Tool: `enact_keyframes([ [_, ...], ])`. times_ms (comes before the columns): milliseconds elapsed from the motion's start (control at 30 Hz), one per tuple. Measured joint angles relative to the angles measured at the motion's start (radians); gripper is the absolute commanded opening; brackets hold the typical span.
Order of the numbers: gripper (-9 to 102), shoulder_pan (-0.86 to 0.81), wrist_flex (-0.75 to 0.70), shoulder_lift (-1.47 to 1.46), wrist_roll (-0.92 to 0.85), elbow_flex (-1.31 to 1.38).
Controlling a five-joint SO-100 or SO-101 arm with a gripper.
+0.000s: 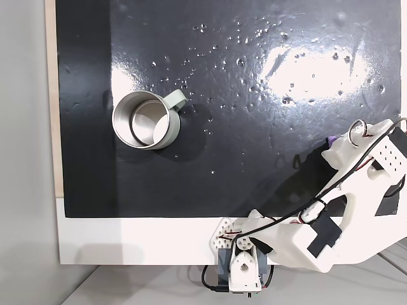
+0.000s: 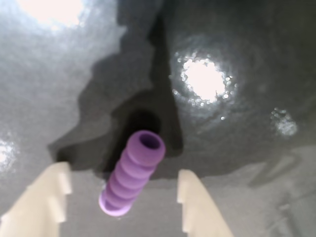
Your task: Grasp a pengrip and put it in the cup.
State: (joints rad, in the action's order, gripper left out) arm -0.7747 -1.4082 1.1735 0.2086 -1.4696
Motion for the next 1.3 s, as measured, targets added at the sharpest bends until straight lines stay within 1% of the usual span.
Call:
enact_keyframes([
  [300,1,0.0,0.0,-0.017,-0.005,0.006],
  [567,0,0.0,-0.002,-0.015,-0.005,0.005],
  [733,0,0.021,-0.04,0.078,-0.005,0.003],
  [867,0,0.081,-0.075,0.209,-0.005,-0.015],
  [1000,0,0.167,-0.078,0.387,-0.005,-0.069],
  [1300,0,0.482,-0.098,0.776,-0.02,-0.14],
])
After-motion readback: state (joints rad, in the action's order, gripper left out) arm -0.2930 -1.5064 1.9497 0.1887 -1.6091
